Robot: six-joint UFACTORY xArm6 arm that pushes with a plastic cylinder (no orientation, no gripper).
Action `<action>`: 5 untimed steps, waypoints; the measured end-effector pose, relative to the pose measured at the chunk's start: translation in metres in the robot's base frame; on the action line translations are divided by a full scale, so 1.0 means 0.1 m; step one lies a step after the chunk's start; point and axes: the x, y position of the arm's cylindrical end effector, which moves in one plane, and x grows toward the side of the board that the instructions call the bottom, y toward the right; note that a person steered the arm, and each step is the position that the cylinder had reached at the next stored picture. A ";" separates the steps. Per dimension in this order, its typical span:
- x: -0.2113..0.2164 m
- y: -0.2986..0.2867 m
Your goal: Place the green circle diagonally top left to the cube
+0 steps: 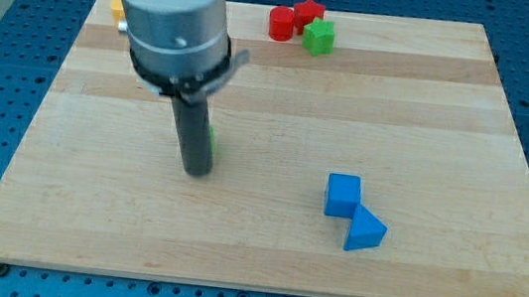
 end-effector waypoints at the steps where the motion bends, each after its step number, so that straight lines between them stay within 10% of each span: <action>1: -0.57 -0.12; 5: -1.11 -0.23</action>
